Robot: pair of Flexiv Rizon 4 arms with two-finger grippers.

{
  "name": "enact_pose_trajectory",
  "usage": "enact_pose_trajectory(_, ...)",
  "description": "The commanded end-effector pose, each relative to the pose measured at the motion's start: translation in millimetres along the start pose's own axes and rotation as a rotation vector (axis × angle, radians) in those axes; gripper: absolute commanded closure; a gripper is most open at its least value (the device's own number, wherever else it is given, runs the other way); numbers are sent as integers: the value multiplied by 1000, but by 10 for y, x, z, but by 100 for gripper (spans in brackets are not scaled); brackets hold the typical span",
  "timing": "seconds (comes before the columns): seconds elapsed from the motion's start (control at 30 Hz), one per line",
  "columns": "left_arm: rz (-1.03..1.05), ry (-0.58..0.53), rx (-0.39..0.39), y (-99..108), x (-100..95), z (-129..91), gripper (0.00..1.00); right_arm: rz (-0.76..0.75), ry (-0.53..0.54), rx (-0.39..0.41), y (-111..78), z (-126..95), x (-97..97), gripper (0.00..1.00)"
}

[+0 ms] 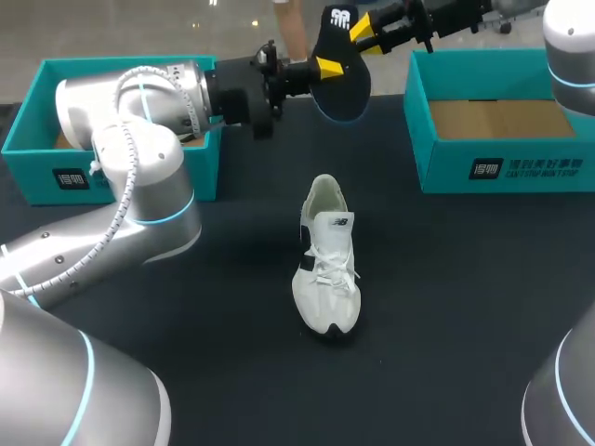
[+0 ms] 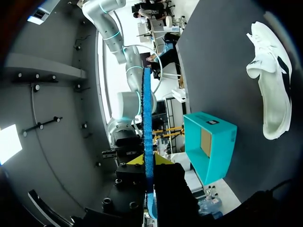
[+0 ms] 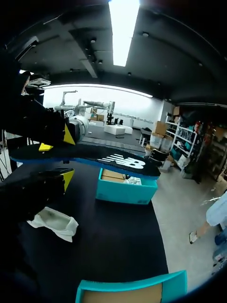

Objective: Take the shoe out of the shoebox, open the shoe tongue, remove and reinsert the insole, then place the shoe into the shoebox

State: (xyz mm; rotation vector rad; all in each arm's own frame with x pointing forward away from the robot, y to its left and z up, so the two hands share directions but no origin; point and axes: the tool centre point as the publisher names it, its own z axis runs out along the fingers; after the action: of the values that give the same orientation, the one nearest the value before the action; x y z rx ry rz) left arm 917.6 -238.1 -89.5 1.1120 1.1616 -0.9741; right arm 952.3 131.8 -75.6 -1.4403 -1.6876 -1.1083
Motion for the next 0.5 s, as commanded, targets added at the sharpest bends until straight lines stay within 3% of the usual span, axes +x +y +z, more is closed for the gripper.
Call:
enact_pose_trajectory(0.03,0,2,-3,1,2,-27,100,-20,12,-14,-39,-76,-35,0)
enact_pose_trajectory(0.3,-13,8,-11,23,13,-108,100,-76,54,-89,-141,-348,-129,0)
enact_pose_trajectory(0.5,-17,18,-14,22,18,-125,100,-109,80,-104,-351,-568,-175,0)
